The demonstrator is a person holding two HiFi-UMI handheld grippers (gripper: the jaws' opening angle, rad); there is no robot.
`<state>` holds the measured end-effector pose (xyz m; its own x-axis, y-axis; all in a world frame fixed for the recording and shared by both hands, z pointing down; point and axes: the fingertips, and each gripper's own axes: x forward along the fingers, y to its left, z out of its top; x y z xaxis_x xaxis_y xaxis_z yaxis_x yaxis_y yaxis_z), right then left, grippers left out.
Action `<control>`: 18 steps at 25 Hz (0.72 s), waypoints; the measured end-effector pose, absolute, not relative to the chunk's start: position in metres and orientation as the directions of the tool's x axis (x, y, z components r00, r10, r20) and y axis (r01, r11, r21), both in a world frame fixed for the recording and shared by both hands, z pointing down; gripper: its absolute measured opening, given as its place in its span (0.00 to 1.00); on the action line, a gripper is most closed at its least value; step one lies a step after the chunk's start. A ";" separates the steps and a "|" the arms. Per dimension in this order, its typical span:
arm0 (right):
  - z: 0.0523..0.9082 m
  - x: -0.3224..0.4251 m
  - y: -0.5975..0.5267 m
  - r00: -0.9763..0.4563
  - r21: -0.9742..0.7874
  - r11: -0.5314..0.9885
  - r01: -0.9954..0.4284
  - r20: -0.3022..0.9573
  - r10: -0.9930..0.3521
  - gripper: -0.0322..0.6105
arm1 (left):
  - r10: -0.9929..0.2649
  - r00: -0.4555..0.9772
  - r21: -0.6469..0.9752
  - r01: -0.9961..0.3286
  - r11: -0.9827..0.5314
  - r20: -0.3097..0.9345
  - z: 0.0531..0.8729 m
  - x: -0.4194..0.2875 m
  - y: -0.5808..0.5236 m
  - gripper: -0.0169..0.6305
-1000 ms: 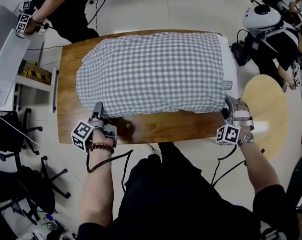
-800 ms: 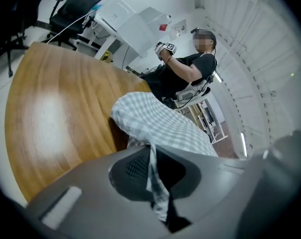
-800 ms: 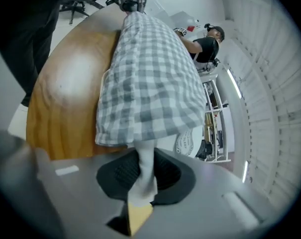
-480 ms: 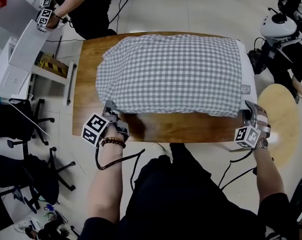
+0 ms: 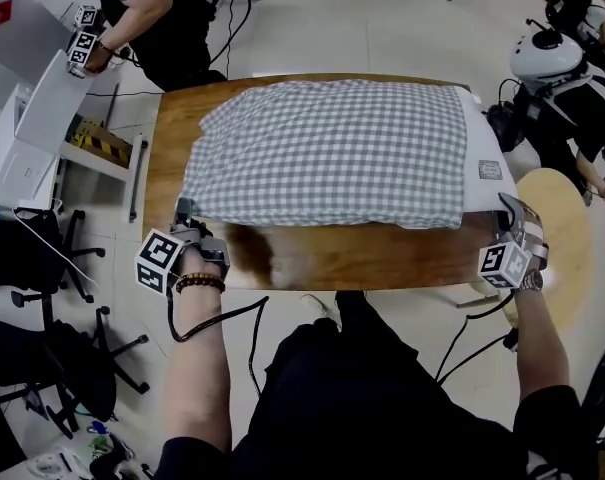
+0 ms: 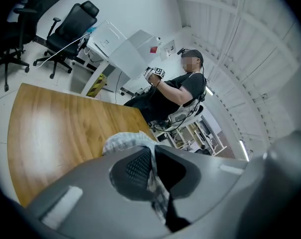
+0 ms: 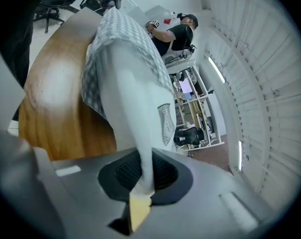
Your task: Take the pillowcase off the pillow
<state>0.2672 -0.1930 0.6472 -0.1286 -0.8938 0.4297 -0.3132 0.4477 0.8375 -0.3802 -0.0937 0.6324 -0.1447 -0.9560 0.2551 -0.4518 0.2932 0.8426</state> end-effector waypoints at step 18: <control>0.622 0.291 -0.184 -0.117 0.820 0.447 -0.358 0.436 -0.893 0.09 | -0.953 -0.192 0.867 -0.403 0.294 0.234 0.611 -0.428 -0.082 0.03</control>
